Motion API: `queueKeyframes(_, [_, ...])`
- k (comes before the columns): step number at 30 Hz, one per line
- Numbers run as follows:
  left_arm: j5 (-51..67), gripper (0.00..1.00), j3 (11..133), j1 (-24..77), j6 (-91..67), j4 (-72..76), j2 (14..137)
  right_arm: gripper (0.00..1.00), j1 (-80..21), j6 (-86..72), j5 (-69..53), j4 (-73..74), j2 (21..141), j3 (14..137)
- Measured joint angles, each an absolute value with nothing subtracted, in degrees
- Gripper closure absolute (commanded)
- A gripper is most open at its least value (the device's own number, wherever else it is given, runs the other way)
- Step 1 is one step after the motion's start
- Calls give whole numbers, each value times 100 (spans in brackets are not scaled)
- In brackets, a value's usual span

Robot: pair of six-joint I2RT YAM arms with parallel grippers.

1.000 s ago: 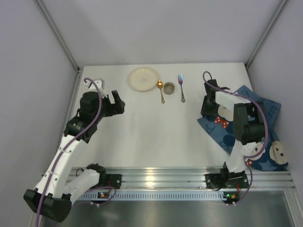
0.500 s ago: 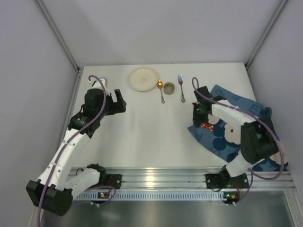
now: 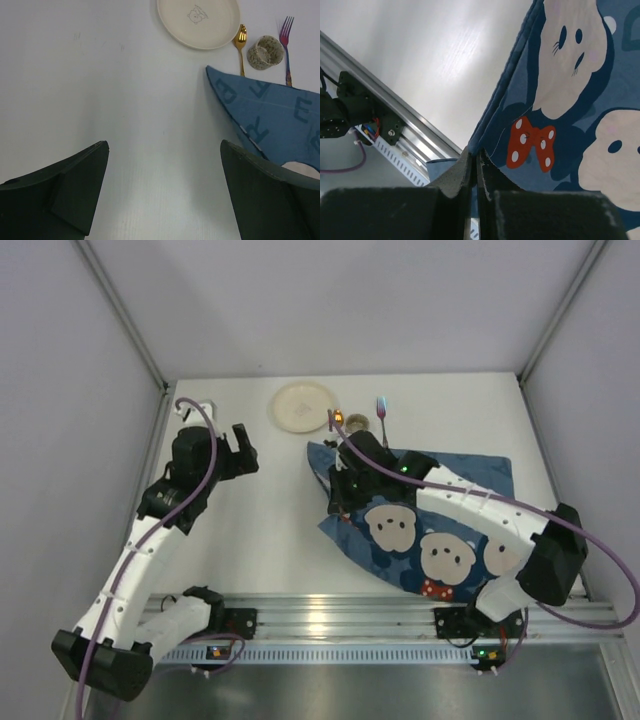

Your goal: Set the dinner table for one person

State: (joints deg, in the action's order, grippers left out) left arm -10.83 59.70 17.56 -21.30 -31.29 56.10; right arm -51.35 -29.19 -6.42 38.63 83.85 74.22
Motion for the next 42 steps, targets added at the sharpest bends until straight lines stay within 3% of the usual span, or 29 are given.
queueKeyframes(9, [-1409, 1, 6014, 1756, -2108, -3542, 5004, 100, -5931, -2978, -985, 3701, 10027, 8661])
queueKeyframes(16, [-1656, 2, 6025, 1756, -2106, -3940, 4628, 98, -6051, -2991, -1229, 3548, 10667, 9365])
queueKeyframes(18, [-1728, 1, 6025, 1756, -2104, -4007, 4539, 82, -6082, -3013, -1299, 3514, 10713, 9421])
queueKeyframes(19, [-1750, 2, 6023, 1756, -2095, -4027, 4501, 51, -6104, -3022, -1321, 3511, 10713, 9421])
queueKeyframes(21, [-1752, 2, 5996, 1756, -2080, -4007, 4377, 26, -6184, -3048, -1358, 3511, 10713, 9421])
queueKeyframes(22, [-1745, 2, 5929, 1756, -2080, -3918, 4278, 1, -6228, -3011, -1361, 3516, 10713, 9421])
queueKeyframes(31, [-1568, 2, 5572, 1756, -2383, -3063, 4506, 0, -6171, -2801, -980, 3894, 10060, 9415])
queueKeyframes(36, [-1122, 1, 5153, 1756, -2818, -2088, 5002, 0, -5212, -2698, -856, 3946, 9301, 9406])
queueKeyframes(42, [-342, 20, 5599, 1793, -2906, -2088, 6840, 0, -3621, -2552, -615, 4226, 9343, 9456])
